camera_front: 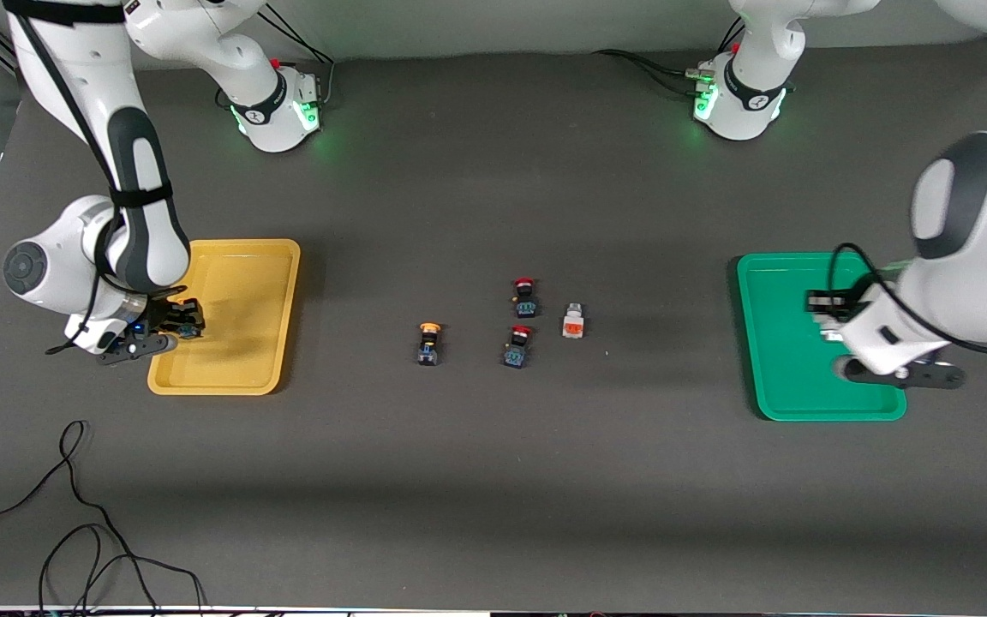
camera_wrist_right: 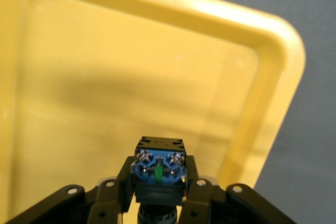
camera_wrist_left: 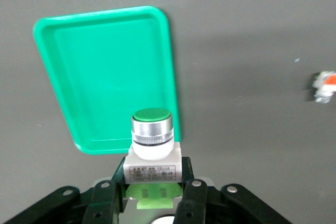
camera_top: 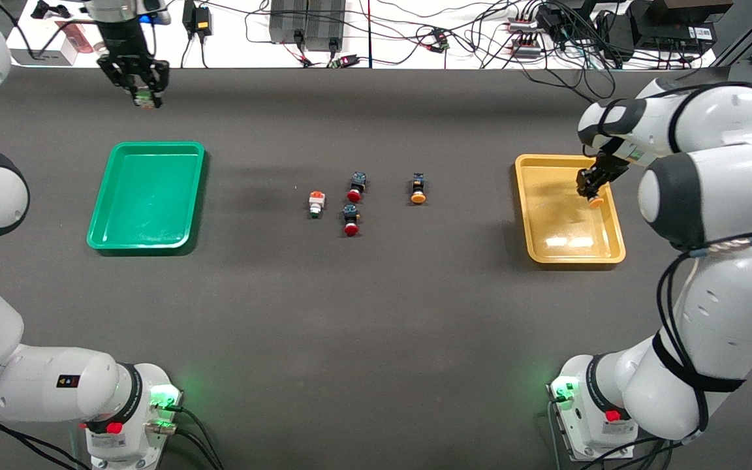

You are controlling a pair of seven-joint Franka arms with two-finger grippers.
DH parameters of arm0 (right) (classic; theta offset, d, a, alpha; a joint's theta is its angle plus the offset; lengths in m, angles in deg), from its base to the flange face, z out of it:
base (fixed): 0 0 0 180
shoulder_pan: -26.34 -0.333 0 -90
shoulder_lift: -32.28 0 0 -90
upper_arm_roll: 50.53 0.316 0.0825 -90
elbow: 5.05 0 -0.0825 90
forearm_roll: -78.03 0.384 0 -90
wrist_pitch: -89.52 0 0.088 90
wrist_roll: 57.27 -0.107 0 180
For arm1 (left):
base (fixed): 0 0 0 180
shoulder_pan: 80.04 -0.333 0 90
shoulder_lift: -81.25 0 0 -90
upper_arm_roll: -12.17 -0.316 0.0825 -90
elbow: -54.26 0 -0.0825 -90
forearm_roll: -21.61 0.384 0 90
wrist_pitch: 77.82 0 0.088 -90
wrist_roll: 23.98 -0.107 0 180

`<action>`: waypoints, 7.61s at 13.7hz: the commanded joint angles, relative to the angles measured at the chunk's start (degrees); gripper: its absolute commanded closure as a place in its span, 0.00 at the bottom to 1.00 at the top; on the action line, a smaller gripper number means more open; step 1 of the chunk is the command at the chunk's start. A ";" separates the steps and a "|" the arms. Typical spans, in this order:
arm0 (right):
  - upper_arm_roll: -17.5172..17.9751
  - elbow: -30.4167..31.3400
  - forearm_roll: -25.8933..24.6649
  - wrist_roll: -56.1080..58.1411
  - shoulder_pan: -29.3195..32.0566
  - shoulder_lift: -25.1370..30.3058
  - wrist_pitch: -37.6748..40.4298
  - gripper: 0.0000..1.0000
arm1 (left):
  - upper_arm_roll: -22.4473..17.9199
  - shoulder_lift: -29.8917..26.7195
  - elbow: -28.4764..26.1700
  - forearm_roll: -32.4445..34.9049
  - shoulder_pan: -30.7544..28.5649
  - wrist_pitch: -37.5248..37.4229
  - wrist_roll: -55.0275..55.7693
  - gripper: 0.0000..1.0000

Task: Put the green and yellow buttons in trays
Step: 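Carry the yellow button to the yellow tray while the left gripper carries green, then lower both buttons into their trays and open both grippers, then reach the right gripper to the second yellow button while the left reaches green, then carry the yellow button to the yellow tray while the left gripper carries green, then lower both buttons into their trays and open both grippers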

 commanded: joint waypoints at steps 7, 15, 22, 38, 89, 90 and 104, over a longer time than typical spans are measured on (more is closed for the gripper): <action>-1.07 -6.10 1.51 -0.87 -1.40 1.29 7.17 0.00 | 0.76 -3.16 -17.44 1.59 -11.73 17.63 -18.91 1.00; -2.39 -33.28 -9.57 -14.42 -1.49 1.47 34.20 0.00 | 0.67 -5.45 -44.69 1.59 -15.96 50.76 -22.34 1.00; 3.75 -39.16 -8.52 -47.06 -14.12 -2.65 31.65 0.00 | 0.67 0.87 -47.54 0.63 -22.38 60.73 -23.60 1.00; 18.44 -31.96 -6.85 -70.94 -21.09 -15.91 0.29 0.00 | 2.95 -3.78 -25.59 0.19 -14.13 22.80 -6.79 0.00; -8.10 -5.51 9.06 -12.93 -20.03 -6.53 8.35 0.40 | 12.19 3.87 -1.86 -0.43 1.98 2.49 22.95 1.00; -8.10 -5.68 9.06 -13.28 -20.03 -6.53 8.53 0.11 | 12.10 3.87 -0.44 -0.34 0.14 0.89 20.48 1.00; -18.38 -33.35 -1.40 -23.03 -21.35 -4.15 42.69 0.01 | 11.92 3.78 -25.01 5.02 -19.92 28.09 -5.73 1.00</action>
